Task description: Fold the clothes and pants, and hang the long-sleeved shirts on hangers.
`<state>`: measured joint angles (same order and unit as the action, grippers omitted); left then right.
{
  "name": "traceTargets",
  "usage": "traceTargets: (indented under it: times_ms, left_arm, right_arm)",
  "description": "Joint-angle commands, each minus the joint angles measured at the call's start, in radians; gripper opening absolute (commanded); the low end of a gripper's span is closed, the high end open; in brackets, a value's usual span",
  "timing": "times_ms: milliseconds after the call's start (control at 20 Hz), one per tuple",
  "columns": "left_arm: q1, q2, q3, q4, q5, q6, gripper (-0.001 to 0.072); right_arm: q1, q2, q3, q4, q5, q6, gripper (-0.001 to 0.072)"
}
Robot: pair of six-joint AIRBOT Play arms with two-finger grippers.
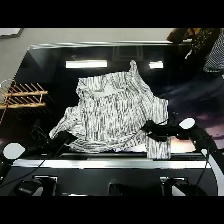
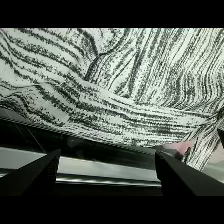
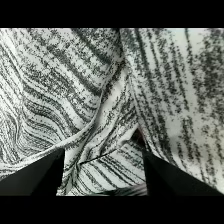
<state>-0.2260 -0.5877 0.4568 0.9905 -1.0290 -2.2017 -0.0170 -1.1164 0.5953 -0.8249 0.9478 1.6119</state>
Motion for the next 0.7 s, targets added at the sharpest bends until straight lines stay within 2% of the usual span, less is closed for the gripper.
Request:
traceTargets:
  times_ms: [0, 100, 150, 200, 250, 300, 350, 550, 650]
  left_arm:
    - [-0.031, 0.016, -0.019, -0.008, 0.003, -0.029, 0.068]
    - [-0.031, 0.016, -0.019, -0.008, 0.003, -0.034, 0.068]
    - [-0.031, 0.016, -0.019, -0.008, 0.003, -0.036, 0.068]
    - [-0.031, 0.016, -0.019, -0.013, 0.003, -0.036, 0.068]
    - [-0.031, 0.016, -0.021, -0.02, 0.011, -0.036, 0.068]
    - [-0.032, 0.01, -0.021, -0.033, 0.021, -0.035, 0.068]
    - [-0.035, 0.0, -0.023, -0.057, 0.034, -0.035, 0.068]
    - [-0.17, -0.094, -0.027, -0.131, 0.132, -0.049, 0.0681]
    - [-0.287, -0.173, -0.027, -0.131, 0.202, -0.131, 0.0681]
  right_arm:
    - [0.009, -0.063, -0.016, 0.07, -0.057, -0.025, 0.0543]
    - [0.009, -0.102, -0.016, 0.168, -0.092, -0.091, 0.0535]
    - [0.009, -0.12, -0.016, 0.211, -0.111, -0.114, 0.0477]
    - [0.009, -0.136, -0.016, 0.23, -0.125, -0.117, 0.0448]
    - [0.009, -0.151, -0.016, 0.232, -0.132, -0.118, 0.0294]
    - [0.009, -0.155, -0.016, 0.232, -0.134, -0.133, 0.0081]
    - [0.009, -0.151, -0.016, 0.231, -0.132, -0.146, 0.004]
    - [0.009, -0.091, -0.016, 0.23, -0.122, -0.144, 0.004]
    - [0.009, -0.079, -0.016, 0.229, -0.098, -0.13, 0.004]
